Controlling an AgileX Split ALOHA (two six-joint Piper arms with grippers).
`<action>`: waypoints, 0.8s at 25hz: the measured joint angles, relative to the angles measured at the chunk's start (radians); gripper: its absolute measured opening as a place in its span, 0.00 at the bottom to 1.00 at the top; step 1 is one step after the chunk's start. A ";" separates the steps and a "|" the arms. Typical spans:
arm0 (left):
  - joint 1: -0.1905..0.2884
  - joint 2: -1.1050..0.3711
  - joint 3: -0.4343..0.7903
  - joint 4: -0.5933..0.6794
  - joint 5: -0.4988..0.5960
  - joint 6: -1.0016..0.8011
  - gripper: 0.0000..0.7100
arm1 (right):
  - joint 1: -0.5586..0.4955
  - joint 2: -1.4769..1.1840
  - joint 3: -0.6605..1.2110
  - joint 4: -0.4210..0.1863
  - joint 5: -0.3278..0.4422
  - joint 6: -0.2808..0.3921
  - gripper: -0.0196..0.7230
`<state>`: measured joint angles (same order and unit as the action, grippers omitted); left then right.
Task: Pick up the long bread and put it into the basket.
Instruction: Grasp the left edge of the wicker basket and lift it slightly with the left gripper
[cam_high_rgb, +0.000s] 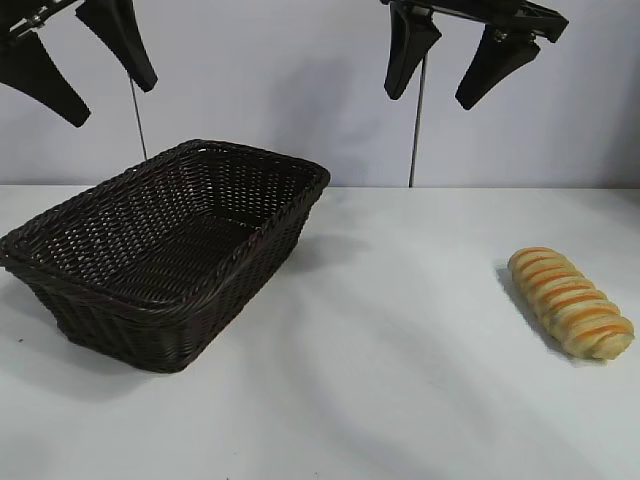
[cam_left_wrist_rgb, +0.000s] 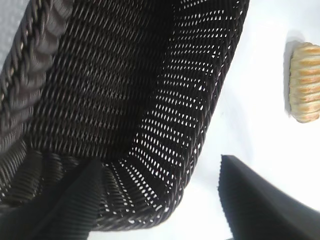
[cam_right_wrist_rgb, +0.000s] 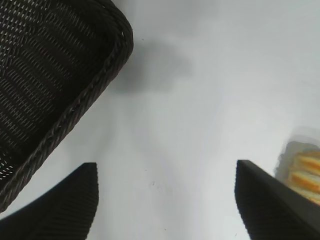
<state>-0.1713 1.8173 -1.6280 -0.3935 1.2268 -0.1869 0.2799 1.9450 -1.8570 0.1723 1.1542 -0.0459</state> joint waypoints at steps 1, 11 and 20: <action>0.000 -0.010 0.002 0.016 0.001 -0.028 0.69 | 0.000 0.000 0.000 0.000 0.000 0.000 0.76; 0.000 -0.200 0.200 0.100 -0.024 -0.148 0.69 | 0.000 0.000 0.000 0.000 0.000 0.000 0.76; 0.000 -0.399 0.569 0.102 -0.224 -0.325 0.69 | 0.000 0.000 0.000 0.000 0.000 0.000 0.76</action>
<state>-0.1713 1.4182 -1.0588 -0.2912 1.0031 -0.5116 0.2799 1.9450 -1.8570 0.1723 1.1542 -0.0459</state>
